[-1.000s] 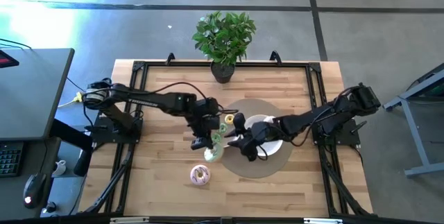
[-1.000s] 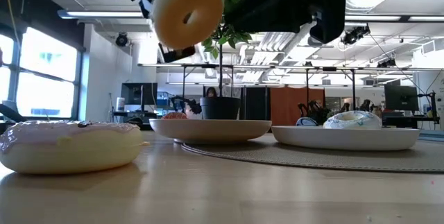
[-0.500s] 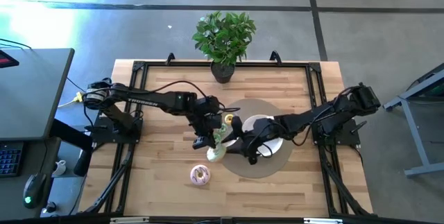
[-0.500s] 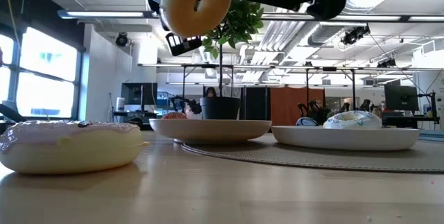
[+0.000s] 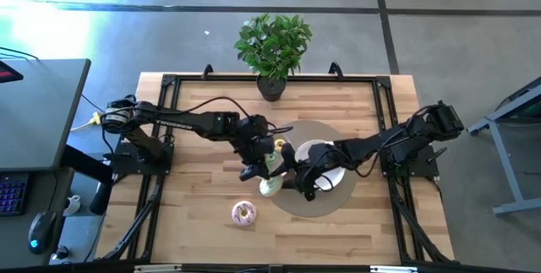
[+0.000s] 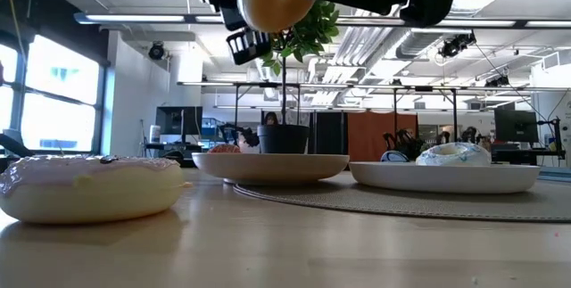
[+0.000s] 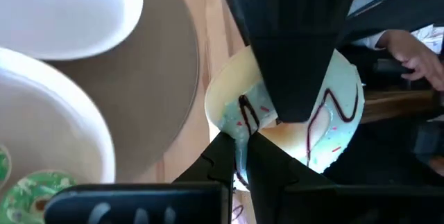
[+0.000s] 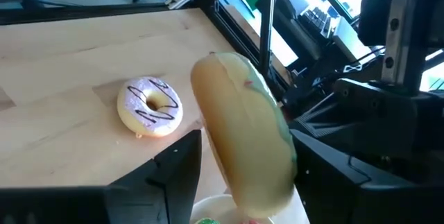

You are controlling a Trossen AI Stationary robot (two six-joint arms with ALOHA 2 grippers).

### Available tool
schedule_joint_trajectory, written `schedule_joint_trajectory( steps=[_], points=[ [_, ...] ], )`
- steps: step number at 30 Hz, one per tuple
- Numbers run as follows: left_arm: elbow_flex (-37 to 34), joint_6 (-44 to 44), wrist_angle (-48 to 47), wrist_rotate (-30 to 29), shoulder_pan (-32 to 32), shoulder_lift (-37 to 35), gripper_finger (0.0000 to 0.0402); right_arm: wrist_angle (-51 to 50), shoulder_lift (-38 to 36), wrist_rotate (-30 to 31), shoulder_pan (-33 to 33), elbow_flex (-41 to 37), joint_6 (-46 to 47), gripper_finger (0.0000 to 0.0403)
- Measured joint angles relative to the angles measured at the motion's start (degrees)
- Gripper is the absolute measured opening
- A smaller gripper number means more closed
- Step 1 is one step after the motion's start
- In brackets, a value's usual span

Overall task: Pick & Place donuts
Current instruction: Put the big light blue donut into the right white plate

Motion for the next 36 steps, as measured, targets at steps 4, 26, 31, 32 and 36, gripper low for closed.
schedule_joint_trajectory(
  steps=[4,26,31,32,36],
  points=[
    [-0.02,-0.24,0.41,-2.97,-0.02,0.0,0.0019,-0.16,0.0,0.15,0.02,0.02,-0.36,0.0186],
    [0.0,2.21,1.56,-15.35,0.02,0.0,0.0164,-10.49,0.09,2.61,0.39,0.04,0.56,0.0024],
    [0.0,2.87,1.06,-19.42,0.0,0.0,0.0174,-17.97,0.08,13.2,2.27,0.04,8.41,0.0024],
    [0.0,3.58,1.04,-19.72,0.0,0.0,0.0174,-19.84,0.09,16.61,2.86,0.04,9.98,0.0023],
    [0.0,4.14,1.01,-19.71,0.0,0.0,0.0174,-28.37,0.07,25.95,5.46,0.04,16.4,0.0023]
  ],
)
